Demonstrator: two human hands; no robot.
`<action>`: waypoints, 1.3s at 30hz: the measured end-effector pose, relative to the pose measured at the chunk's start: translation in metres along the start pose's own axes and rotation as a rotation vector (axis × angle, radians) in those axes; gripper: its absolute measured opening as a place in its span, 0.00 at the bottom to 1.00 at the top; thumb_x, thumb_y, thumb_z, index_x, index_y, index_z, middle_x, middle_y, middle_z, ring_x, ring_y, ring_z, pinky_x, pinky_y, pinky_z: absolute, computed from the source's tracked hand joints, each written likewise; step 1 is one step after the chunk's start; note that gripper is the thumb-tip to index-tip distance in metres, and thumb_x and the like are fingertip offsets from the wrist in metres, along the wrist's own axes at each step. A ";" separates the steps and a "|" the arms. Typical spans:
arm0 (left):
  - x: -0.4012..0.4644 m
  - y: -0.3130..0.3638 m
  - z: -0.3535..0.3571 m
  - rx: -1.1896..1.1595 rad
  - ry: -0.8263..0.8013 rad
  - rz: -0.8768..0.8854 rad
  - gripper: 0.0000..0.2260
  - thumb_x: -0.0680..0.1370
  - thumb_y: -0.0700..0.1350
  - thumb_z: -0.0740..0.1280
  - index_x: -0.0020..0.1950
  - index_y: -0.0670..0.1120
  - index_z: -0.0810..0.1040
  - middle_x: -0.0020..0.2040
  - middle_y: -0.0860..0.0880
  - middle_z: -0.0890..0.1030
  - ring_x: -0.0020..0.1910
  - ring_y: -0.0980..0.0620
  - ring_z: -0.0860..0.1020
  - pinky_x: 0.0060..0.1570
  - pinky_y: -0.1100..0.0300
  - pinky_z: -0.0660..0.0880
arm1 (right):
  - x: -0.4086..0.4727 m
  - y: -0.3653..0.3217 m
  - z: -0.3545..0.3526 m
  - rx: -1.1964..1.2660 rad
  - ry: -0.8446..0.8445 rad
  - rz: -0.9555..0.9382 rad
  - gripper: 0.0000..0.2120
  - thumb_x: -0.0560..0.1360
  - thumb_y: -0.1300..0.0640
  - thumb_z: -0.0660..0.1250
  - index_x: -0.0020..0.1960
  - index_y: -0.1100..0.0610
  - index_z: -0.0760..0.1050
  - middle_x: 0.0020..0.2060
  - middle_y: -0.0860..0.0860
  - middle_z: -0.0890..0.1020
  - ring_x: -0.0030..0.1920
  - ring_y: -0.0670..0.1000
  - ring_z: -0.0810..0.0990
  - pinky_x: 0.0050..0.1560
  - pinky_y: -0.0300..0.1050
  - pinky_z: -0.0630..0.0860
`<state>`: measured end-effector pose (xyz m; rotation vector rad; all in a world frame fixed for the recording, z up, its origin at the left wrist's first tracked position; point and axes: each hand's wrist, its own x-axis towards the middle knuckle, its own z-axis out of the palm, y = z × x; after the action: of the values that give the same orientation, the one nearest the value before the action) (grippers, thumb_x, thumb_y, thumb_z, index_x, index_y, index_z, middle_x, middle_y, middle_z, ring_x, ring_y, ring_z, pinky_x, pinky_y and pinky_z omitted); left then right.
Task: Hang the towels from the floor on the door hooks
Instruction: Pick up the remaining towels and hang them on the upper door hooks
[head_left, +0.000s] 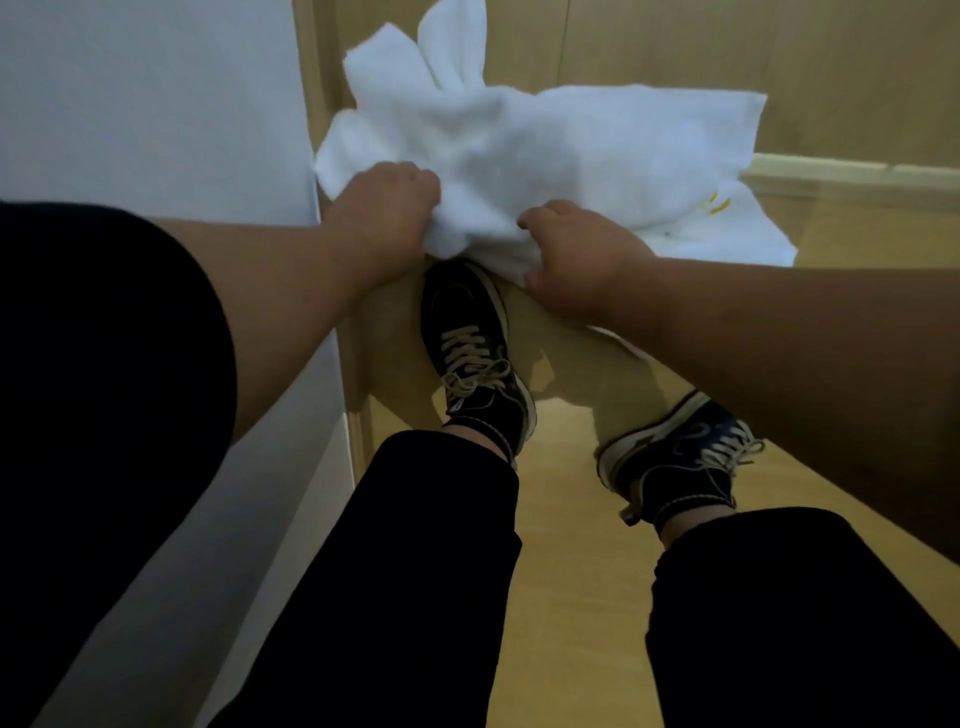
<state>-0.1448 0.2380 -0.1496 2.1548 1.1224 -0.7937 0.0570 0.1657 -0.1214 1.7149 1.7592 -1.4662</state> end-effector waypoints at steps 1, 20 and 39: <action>-0.005 0.006 -0.007 -0.073 -0.005 0.005 0.12 0.72 0.37 0.66 0.55 0.38 0.74 0.52 0.36 0.76 0.52 0.36 0.75 0.52 0.46 0.72 | -0.005 -0.001 -0.007 0.015 0.027 -0.001 0.26 0.75 0.50 0.62 0.71 0.57 0.66 0.68 0.57 0.70 0.66 0.60 0.71 0.64 0.57 0.71; -0.134 0.142 -0.221 -0.758 0.054 -0.041 0.10 0.82 0.45 0.58 0.57 0.47 0.77 0.50 0.51 0.78 0.50 0.52 0.75 0.47 0.62 0.67 | -0.191 -0.073 -0.172 0.176 0.214 0.035 0.17 0.78 0.59 0.59 0.66 0.56 0.71 0.58 0.53 0.78 0.58 0.55 0.77 0.56 0.45 0.69; -0.350 0.191 -0.460 -0.717 0.424 0.113 0.07 0.75 0.43 0.65 0.50 0.51 0.79 0.46 0.54 0.80 0.44 0.54 0.77 0.41 0.62 0.73 | -0.484 -0.195 -0.401 0.487 0.635 -0.087 0.15 0.65 0.58 0.57 0.47 0.41 0.72 0.40 0.45 0.81 0.42 0.44 0.78 0.43 0.43 0.75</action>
<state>-0.0378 0.2981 0.4464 1.7632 1.2292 0.1389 0.1862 0.2417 0.5197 2.6137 1.8701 -1.5960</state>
